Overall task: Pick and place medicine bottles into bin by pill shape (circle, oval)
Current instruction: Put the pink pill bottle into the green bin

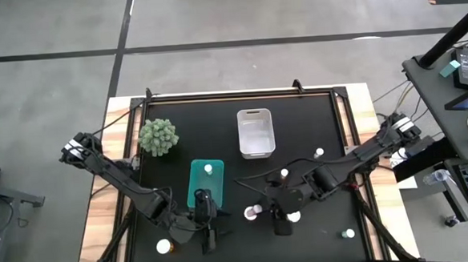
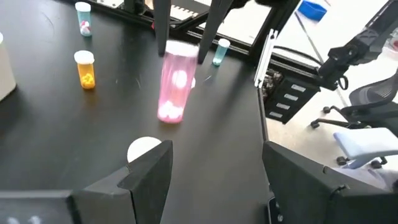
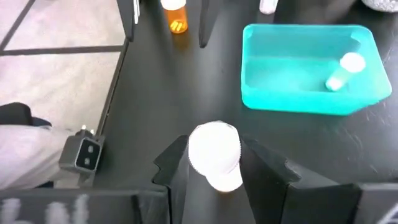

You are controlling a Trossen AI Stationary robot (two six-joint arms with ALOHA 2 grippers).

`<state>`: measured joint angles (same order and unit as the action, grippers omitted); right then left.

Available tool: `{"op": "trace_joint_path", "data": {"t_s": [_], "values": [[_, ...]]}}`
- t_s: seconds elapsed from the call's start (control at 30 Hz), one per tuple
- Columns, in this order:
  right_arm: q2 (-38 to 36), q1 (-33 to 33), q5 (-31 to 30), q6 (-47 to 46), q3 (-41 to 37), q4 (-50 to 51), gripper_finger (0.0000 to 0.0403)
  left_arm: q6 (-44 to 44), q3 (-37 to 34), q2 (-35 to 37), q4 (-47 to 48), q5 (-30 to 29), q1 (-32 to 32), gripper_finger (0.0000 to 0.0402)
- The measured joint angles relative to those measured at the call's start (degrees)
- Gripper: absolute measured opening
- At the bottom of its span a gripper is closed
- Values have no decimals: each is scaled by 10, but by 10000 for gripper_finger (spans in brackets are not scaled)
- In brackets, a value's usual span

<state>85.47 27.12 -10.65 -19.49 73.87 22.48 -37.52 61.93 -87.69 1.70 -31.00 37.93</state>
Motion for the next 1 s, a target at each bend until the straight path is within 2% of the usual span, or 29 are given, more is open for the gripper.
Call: {"op": "trace_joint_path", "data": {"t_s": [0.2, 0.33, 0.47, 0.6, 0.7, 0.77, 0.87, 1.0], "values": [[13, -10, 0, 15, 0, -19, 121, 9, 0, 24, 31, 5, 2, 233], [14, -23, 0, 10, 0, -23, 123, 19, 0, 55, 84, 6, 5, 233], [14, -38, 1, 0, 2, -26, 119, 51, -5, 80, 129, -17, 12, 233], [20, -54, 2, 1, 28, -16, 119, 106, -15, 104, 149, -88, 26, 233], [37, -73, 12, 20, 62, -12, 119, 163, -40, 119, 138, -176, 36, 233], [52, -93, 42, 33, 94, 7, 120, 189, -55, 134, 136, -222, 38, 233], [85, -122, 86, 44, 149, 50, 120, 204, -86, 167, 121, -257, 38, 233], [132, -152, 92, 69, 219, 116, 120, 203, -146, 207, 84, -301, 39, 233]]}}
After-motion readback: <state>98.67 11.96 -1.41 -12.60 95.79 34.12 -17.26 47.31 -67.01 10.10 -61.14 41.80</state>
